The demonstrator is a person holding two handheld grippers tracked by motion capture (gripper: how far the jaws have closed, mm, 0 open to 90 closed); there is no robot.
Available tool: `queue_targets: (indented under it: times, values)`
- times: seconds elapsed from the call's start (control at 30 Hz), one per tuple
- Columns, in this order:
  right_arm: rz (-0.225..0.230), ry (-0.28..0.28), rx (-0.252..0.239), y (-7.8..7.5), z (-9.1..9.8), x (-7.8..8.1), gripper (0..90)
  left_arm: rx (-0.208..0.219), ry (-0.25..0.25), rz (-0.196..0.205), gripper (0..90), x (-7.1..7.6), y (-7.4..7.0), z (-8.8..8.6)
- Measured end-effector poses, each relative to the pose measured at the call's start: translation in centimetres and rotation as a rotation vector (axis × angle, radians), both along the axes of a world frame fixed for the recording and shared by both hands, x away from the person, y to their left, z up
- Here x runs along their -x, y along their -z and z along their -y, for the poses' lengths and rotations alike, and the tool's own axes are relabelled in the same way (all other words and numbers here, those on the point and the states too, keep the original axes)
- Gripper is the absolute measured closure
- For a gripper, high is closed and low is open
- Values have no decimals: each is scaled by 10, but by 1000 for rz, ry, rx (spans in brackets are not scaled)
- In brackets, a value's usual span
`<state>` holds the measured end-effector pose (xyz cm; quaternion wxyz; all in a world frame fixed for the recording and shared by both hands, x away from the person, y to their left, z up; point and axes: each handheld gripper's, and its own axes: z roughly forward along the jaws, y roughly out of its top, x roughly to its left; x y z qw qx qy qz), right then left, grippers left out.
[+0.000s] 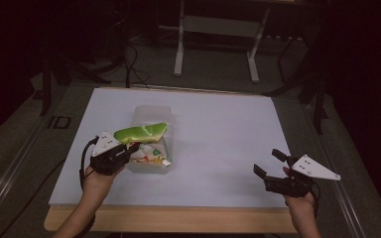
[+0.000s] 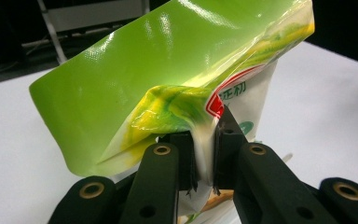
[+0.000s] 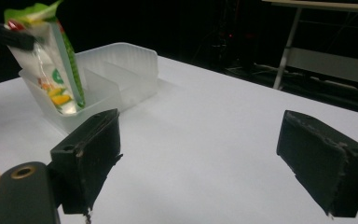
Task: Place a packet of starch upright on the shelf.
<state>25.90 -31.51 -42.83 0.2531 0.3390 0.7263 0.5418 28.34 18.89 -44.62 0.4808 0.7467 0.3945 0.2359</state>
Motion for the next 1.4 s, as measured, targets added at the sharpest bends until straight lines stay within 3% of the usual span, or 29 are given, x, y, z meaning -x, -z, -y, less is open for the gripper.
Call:
queue_targets:
  times: [0.1,0.13,0.17,0.3,0.67,0.8,0.97,1.2,1.27,1.3,1.33,1.4]
  values:
    - [-1,-3,1,1,-1,0,135,-10,7,-13,823,-1,6,2]
    - [-1,-4,1,1,-1,0,135,-49,13,-8,823,-1,17,10]
    - [-6,-11,2,2,-3,0,135,-58,12,-3,822,-1,21,13]
    - [-14,-16,7,5,-5,-1,135,-60,12,14,820,-1,24,13]
    - [-14,-23,4,4,-6,-1,135,-28,27,0,782,-5,24,9]
    - [-18,-25,0,6,-6,-1,135,-20,41,11,721,-4,24,8]
    - [-24,-35,7,8,-9,-2,135,-11,45,7,508,-3,21,9]
    - [-33,-46,17,11,-13,-3,135,-11,17,-16,67,0,16,13]
    - [-34,-48,18,11,-14,-3,135,7,3,-4,7,2,16,12]
    - [-34,-48,18,11,-14,-3,135,7,3,-4,6,2,16,12]
    - [-36,-50,18,12,-14,-3,136,42,-16,15,6,4,16,7]
    - [-37,-56,18,12,-14,-3,136,59,-28,28,0,5,15,2]
